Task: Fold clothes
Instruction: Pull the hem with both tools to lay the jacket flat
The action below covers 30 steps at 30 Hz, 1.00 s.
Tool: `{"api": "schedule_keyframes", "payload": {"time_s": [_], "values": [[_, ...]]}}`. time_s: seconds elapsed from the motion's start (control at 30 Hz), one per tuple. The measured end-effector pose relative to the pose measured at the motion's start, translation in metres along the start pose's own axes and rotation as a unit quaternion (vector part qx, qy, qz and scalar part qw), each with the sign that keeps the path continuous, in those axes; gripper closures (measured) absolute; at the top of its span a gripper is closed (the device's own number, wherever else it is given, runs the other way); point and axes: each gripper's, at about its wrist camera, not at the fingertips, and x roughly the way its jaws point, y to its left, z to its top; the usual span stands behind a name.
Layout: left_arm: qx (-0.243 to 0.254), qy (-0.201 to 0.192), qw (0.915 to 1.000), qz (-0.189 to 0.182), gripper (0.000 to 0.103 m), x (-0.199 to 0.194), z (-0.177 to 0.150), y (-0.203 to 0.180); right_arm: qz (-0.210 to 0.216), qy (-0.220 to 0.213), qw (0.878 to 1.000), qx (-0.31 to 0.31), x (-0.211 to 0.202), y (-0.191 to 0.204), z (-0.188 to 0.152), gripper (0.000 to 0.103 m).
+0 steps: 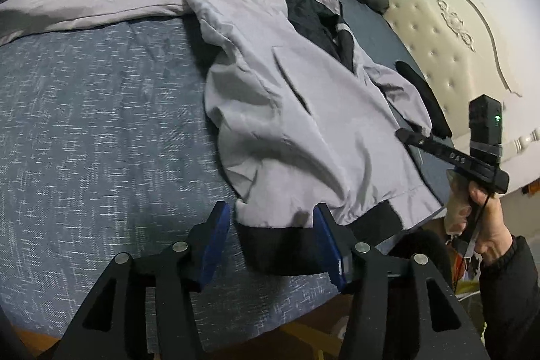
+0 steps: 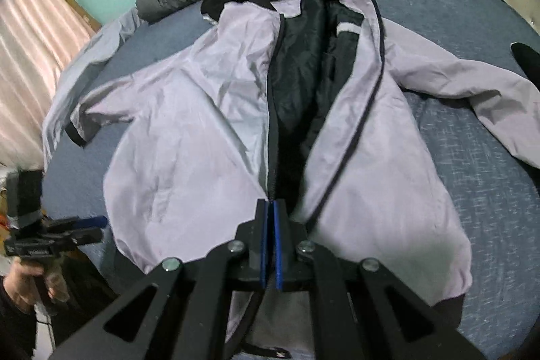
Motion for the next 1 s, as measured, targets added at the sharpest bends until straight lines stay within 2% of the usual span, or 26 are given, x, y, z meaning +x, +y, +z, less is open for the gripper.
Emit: {"api": "schedule_keyframes", "payload": {"time_s": [0.17,0.27,0.43,0.5,0.57,0.63,0.7,0.87,1.0], "values": [[0.018,0.018,0.9997,0.000,0.051,0.011,-0.002,-0.008,-0.004,0.020,1.000,-0.005,0.013,0.000,-0.012,0.100],[0.031,0.033,0.9990,0.004,0.068,0.021,-0.004,-0.013,-0.005,0.019,1.000,0.006,0.018,-0.001,-0.011,0.099],[0.049,0.029,0.9984,0.000,0.085,0.021,-0.004,-0.019,-0.006,0.012,1.000,0.019,0.013,-0.007,-0.007,0.098],[0.054,0.022,0.9983,-0.003,0.087,0.014,-0.003,-0.019,-0.011,-0.002,1.000,0.023,0.001,-0.011,-0.004,0.097],[0.053,0.011,0.9985,-0.009,0.088,0.003,-0.002,-0.017,-0.013,-0.017,0.999,0.031,-0.013,-0.017,-0.001,0.088],[0.054,-0.003,0.9985,-0.011,0.089,-0.014,-0.001,-0.013,-0.008,-0.028,0.999,0.041,-0.027,-0.028,0.000,0.068],[0.050,-0.010,0.9987,-0.004,0.090,-0.028,-0.001,-0.006,-0.020,-0.024,0.999,0.040,-0.035,-0.040,-0.002,0.060],[0.039,-0.015,0.9989,0.022,0.090,-0.050,-0.003,0.012,-0.047,0.002,0.998,0.051,-0.047,-0.072,-0.009,0.057],[0.011,0.019,0.9991,0.036,0.088,-0.034,-0.005,0.029,-0.056,0.025,0.996,0.072,-0.042,-0.094,-0.021,0.054]]}}
